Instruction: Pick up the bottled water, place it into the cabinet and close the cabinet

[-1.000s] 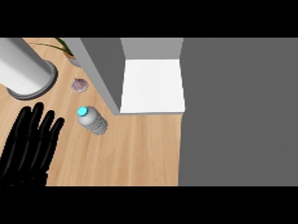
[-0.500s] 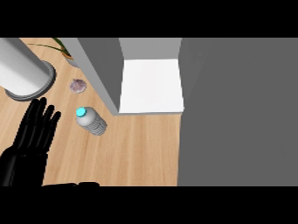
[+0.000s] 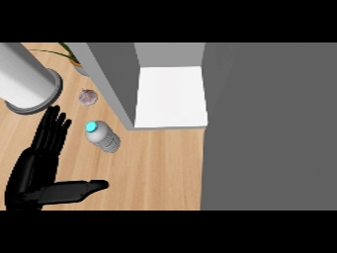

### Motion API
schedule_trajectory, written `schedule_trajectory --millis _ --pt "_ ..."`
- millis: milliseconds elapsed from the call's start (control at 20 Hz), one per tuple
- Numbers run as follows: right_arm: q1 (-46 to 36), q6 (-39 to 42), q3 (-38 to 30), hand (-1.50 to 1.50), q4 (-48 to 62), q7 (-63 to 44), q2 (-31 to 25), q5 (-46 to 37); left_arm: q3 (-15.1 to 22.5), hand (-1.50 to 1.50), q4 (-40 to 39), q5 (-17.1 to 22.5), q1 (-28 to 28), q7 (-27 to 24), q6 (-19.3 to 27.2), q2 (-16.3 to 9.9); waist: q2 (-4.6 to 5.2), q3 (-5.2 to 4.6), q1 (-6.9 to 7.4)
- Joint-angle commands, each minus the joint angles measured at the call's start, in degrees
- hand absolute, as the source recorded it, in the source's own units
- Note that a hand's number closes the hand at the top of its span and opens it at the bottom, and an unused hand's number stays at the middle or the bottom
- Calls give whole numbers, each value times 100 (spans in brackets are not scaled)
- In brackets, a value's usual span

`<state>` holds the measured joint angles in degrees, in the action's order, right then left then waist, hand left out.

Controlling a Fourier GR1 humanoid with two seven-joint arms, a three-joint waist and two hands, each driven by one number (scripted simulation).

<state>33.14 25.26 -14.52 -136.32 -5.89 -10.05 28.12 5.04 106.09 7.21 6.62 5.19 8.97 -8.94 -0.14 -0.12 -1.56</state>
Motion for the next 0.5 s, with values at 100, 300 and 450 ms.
schedule_trajectory --millis 100,300,450 --pt "254 -66 -129 -150 -918 -201 12 973 -542 -150 -1238 239 -720 -411 -260 -107 15 3 6" --pt "355 -115 -262 -150 -917 -294 -121 1335 -595 -150 -2033 71 -643 -1162 -282 31 19 -2 9" --pt "730 51 -188 -150 -1178 -113 -2 1300 -584 -150 -2560 -14 -1004 -1145 -170 157 9 -1 -53"
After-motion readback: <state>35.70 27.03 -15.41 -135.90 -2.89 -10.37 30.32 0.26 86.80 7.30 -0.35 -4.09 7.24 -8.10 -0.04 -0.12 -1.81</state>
